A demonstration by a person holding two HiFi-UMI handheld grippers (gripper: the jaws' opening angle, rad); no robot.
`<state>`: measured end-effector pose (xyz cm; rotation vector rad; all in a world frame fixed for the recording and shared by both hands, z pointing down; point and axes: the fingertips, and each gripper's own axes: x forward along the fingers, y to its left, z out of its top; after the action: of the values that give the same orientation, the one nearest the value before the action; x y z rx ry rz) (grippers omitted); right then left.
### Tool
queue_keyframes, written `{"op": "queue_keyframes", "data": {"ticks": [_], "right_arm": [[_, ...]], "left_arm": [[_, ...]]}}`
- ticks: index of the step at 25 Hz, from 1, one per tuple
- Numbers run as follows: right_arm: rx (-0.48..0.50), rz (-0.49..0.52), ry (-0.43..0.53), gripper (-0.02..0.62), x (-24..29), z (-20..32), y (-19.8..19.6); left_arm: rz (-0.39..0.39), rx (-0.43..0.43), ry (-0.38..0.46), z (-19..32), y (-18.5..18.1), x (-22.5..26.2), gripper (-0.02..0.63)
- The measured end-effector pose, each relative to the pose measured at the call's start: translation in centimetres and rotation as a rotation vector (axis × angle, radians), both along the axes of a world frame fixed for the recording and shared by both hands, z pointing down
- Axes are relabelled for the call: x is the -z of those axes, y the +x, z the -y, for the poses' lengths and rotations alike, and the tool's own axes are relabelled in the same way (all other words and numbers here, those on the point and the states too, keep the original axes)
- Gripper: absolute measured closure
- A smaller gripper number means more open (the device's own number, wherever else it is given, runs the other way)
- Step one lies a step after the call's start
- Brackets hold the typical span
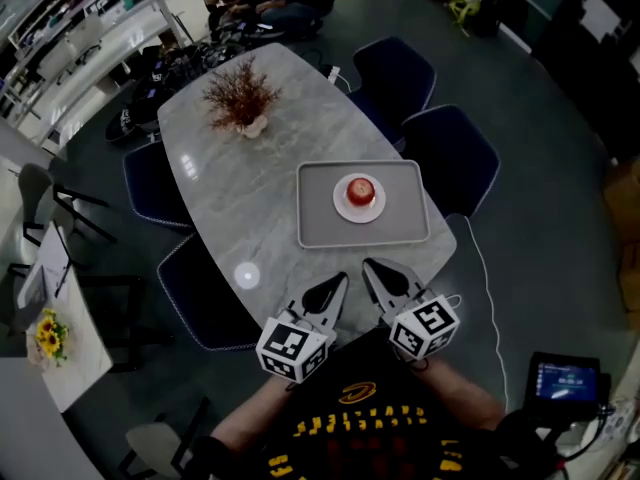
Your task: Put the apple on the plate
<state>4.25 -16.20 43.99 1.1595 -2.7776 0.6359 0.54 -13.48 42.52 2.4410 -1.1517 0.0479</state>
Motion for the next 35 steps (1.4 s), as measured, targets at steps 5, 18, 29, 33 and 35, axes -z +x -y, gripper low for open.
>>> {"op": "queue_keyframes", "data": {"ticks": [5, 18, 29, 33, 35], "right_arm": [[0.005, -0.028, 0.038, 0.589, 0.1, -1.2, -0.3], [-0.014, -0.049, 0.129, 0.589, 3.0, -5.7, -2.4], [-0.047, -0.048, 0.178, 0.589, 4.3, -8.5, -3.4], [-0.046, -0.05, 0.189, 0.589, 4.8, -8.5, -3.6], [-0.045, -0.047, 0.19, 0.589, 4.9, -8.5, -3.7]], "left_arm": [[-0.055, -0.02, 0.052, -1.0, 0.5, 1.2, 0.604], [-0.051, -0.062, 0.1, -5.8, -1.2, 3.2, 0.604], [-0.027, -0.069, 0.147, -8.8, -3.0, 4.5, 0.604], [-0.012, -0.069, 0.165, -8.9, -3.2, 4.8, 0.604], [-0.006, -0.067, 0.166, -8.8, -3.2, 5.0, 0.604]]}}
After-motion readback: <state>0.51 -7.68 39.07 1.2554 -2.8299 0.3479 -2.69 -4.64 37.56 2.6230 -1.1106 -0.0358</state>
